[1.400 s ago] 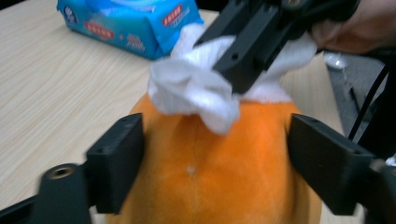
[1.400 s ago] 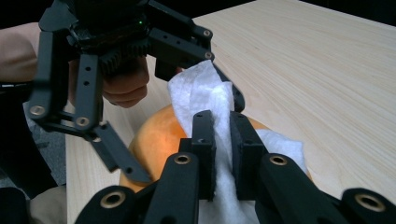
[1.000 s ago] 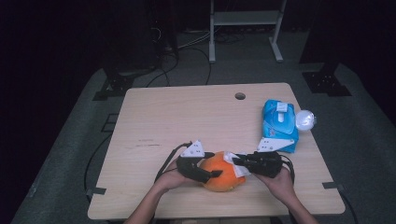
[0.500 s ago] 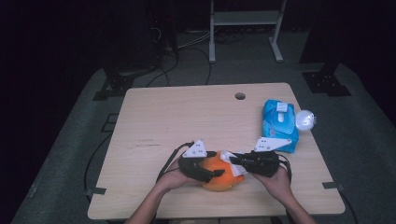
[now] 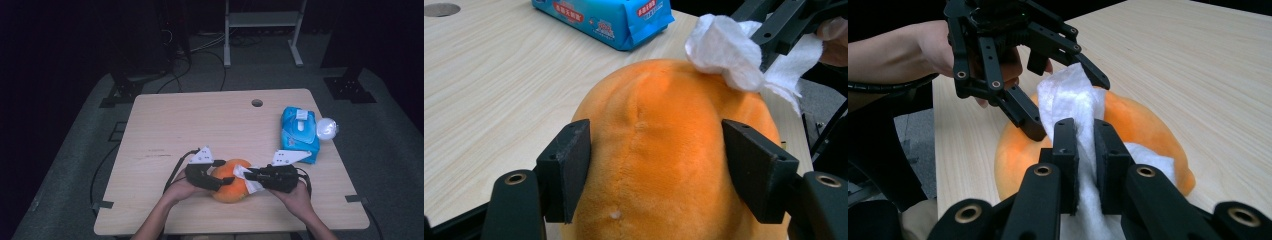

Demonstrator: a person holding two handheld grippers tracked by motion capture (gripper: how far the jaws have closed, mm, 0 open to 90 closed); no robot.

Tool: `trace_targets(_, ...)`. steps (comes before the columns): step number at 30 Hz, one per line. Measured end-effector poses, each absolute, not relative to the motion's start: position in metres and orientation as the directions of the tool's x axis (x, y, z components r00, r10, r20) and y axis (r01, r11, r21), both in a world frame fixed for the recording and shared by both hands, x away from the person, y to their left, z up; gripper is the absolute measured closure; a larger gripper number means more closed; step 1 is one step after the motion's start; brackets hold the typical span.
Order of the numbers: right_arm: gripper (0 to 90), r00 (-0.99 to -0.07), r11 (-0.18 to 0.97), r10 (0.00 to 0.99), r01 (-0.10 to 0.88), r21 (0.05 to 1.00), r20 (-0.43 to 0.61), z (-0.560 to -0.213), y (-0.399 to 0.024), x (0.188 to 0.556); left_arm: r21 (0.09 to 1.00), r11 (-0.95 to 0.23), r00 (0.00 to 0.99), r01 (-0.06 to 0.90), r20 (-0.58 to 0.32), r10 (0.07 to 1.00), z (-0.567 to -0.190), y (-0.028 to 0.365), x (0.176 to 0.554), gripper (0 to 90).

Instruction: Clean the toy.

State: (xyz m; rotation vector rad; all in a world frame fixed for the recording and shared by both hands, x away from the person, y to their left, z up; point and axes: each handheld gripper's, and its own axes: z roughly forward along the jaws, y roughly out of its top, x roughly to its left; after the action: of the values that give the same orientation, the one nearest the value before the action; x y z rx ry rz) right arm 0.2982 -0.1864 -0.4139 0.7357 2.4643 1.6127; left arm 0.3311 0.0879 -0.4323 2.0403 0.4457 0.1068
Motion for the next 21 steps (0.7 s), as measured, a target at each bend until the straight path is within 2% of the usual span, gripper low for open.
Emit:
trace_targets(11, 81.2, -0.847, 0.288, 0.496, 0.371, 0.883, 0.194, -0.419, -0.19, 0.316, 0.865, -0.441, 0.943, 0.239, -0.099, 0.318, -0.432, 0.083, 0.326, 31.9)
trace_targets(21, 81.1, -0.868, 0.305, 0.465, 0.34, 0.89, 0.172, -0.415, -0.185, 0.299, 0.868, -0.416, 0.925, 0.27, -0.113, 0.363, -0.433, 0.085, 0.33, 29.6)
